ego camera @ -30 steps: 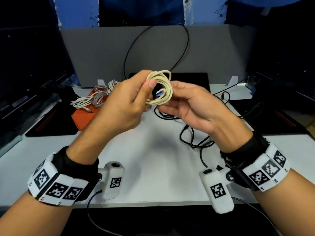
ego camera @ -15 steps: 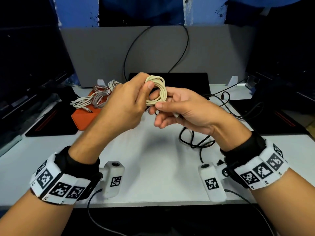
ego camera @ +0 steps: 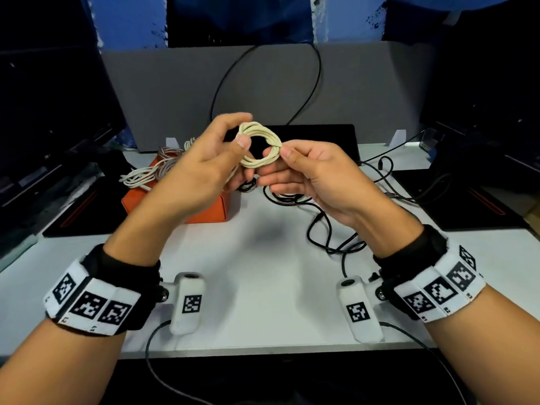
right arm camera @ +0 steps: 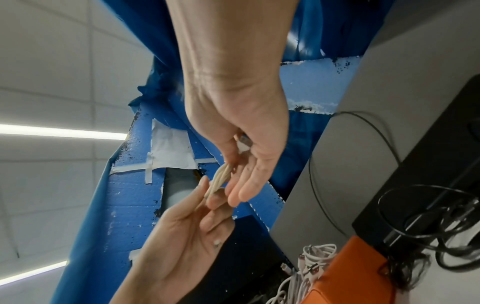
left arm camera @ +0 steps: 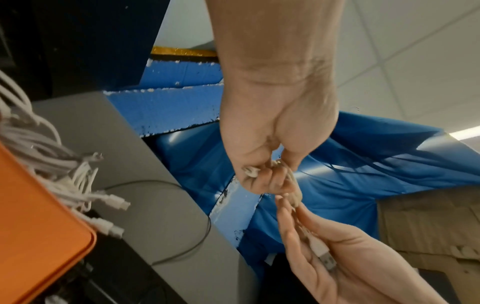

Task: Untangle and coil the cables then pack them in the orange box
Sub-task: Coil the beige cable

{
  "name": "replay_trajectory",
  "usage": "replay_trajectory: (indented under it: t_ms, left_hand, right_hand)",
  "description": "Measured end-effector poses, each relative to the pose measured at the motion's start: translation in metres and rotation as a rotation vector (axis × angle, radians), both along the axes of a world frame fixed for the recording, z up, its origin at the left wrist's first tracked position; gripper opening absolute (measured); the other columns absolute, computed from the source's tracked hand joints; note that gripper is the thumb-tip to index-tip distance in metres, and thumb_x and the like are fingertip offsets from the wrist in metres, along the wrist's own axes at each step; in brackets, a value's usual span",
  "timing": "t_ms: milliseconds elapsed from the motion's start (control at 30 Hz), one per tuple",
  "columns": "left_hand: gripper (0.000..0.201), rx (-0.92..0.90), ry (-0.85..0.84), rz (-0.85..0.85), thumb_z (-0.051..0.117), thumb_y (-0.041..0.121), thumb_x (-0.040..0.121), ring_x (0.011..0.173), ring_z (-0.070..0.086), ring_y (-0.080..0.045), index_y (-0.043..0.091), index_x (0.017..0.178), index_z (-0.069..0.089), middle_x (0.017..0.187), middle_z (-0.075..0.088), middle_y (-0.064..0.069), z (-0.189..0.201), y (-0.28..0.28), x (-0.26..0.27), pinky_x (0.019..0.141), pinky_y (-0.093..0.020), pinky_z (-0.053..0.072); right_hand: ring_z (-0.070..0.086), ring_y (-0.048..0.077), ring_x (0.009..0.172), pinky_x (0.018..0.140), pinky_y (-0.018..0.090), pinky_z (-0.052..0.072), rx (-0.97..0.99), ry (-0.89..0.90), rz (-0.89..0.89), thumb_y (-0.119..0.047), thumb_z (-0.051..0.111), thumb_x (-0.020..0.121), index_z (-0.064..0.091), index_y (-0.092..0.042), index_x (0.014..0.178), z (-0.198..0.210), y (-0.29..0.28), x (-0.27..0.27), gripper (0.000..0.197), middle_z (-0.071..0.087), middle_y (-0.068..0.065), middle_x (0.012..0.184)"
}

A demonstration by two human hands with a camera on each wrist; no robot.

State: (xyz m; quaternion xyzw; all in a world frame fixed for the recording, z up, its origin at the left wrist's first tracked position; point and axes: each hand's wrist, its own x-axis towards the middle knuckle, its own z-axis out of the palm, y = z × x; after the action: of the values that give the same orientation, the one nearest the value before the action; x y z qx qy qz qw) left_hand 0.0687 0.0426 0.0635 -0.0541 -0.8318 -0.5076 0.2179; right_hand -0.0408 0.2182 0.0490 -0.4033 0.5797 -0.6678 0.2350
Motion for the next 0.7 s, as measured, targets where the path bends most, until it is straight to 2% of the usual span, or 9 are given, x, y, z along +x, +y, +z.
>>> replay_trajectory:
  t_ms: [67, 133, 167, 233, 333, 500, 567, 633, 700]
  left_hand:
    - [0.06, -0.019, -0.07, -0.103, 0.054, 0.029, 0.1, 0.069, 0.058, -0.001, 0.021, 0.154, 0.03, 0.082, 0.065, 0.011, 0.003, 0.0, 0.006, 0.064, -0.017, 0.045]
    - [0.077, -0.06, -0.116, -0.144, 0.063, 0.027, 0.094, 0.102, 0.068, -0.004, 0.02, 0.159, 0.022, 0.112, 0.072, 0.012, 0.005, -0.001, 0.01, 0.083, -0.019, 0.052]
    - [0.08, -0.102, -0.116, -0.121, 0.065, 0.027, 0.093, 0.116, 0.066, -0.008, 0.02, 0.16, 0.022, 0.124, 0.07, 0.009, 0.006, -0.002, 0.011, 0.094, -0.022, 0.052]
    - [0.078, -0.234, -0.07, -0.032, 0.066, 0.031, 0.093, 0.124, 0.062, -0.007, 0.019, 0.159, 0.026, 0.132, 0.067, 0.008, 0.007, -0.003, 0.011, 0.105, -0.029, 0.05]
    - [0.065, -0.409, 0.064, 0.131, 0.066, 0.035, 0.098, 0.124, 0.06, -0.002, 0.021, 0.155, 0.037, 0.133, 0.066, 0.013, 0.002, -0.002, 0.006, 0.109, -0.038, 0.048]
    - [0.057, -0.425, 0.246, 0.336, 0.067, 0.038, 0.098, 0.115, 0.065, 0.0, 0.022, 0.15, 0.048, 0.125, 0.068, 0.018, -0.005, 0.006, 0.002, 0.101, -0.033, 0.053]
    - [0.058, -0.402, 0.244, 0.349, 0.067, 0.037, 0.098, 0.118, 0.063, 0.002, 0.024, 0.151, 0.047, 0.127, 0.067, 0.018, -0.007, 0.009, 0.0, 0.103, -0.032, 0.052]
    - [0.062, -0.294, 0.192, 0.283, 0.066, 0.038, 0.098, 0.12, 0.063, -0.001, 0.025, 0.154, 0.042, 0.129, 0.069, 0.014, -0.01, 0.007, -0.003, 0.105, -0.037, 0.052]
    - [0.068, -0.208, 0.098, 0.223, 0.063, 0.043, 0.098, 0.103, 0.07, -0.01, 0.027, 0.158, 0.033, 0.111, 0.076, 0.006, -0.01, 0.005, -0.005, 0.093, -0.041, 0.056]
  right_hand:
    - [0.078, 0.022, 0.088, 0.077, 0.026, 0.061, 0.029, 0.001, -0.017, -0.016, 0.042, 0.111, 0.069, -0.004, 0.109, 0.002, 0.002, -0.002, 0.029, 0.079, 0.012, 0.095]
    - [0.078, 0.022, 0.087, 0.077, 0.026, 0.062, 0.046, 0.001, -0.016, -0.015, 0.042, 0.111, 0.069, -0.002, 0.11, 0.005, 0.006, -0.002, 0.029, 0.079, 0.013, 0.094]
    - [0.078, 0.022, 0.088, 0.077, 0.026, 0.062, 0.042, 0.004, -0.013, -0.014, 0.043, 0.111, 0.069, -0.002, 0.109, 0.007, 0.007, -0.002, 0.029, 0.079, 0.013, 0.094]
    - [0.078, 0.024, 0.091, 0.079, 0.027, 0.062, 0.013, -0.004, -0.013, -0.015, 0.043, 0.111, 0.07, -0.003, 0.109, 0.011, 0.009, -0.001, 0.029, 0.079, 0.016, 0.097]
    - [0.077, 0.028, 0.099, 0.082, 0.028, 0.062, -0.053, -0.068, -0.037, -0.016, 0.043, 0.111, 0.068, -0.002, 0.116, 0.011, 0.007, 0.004, 0.03, 0.078, 0.019, 0.104]
    - [0.077, 0.023, 0.097, 0.085, 0.028, 0.062, -0.179, -0.149, -0.125, -0.014, 0.043, 0.111, 0.069, -0.006, 0.116, 0.006, -0.002, 0.015, 0.028, 0.079, 0.014, 0.1]
    - [0.078, 0.022, 0.096, 0.081, 0.026, 0.061, -0.209, -0.167, -0.146, -0.014, 0.044, 0.11, 0.07, -0.008, 0.112, 0.003, -0.005, 0.018, 0.027, 0.079, 0.012, 0.099]
    - [0.078, 0.023, 0.097, 0.08, 0.025, 0.06, -0.211, -0.173, -0.164, -0.014, 0.045, 0.11, 0.07, -0.007, 0.113, 0.001, -0.006, 0.018, 0.026, 0.079, 0.013, 0.101]
    - [0.077, 0.023, 0.099, 0.079, 0.024, 0.06, -0.193, -0.144, -0.183, -0.014, 0.046, 0.11, 0.07, -0.006, 0.115, 0.0, -0.006, 0.015, 0.026, 0.079, 0.014, 0.103]
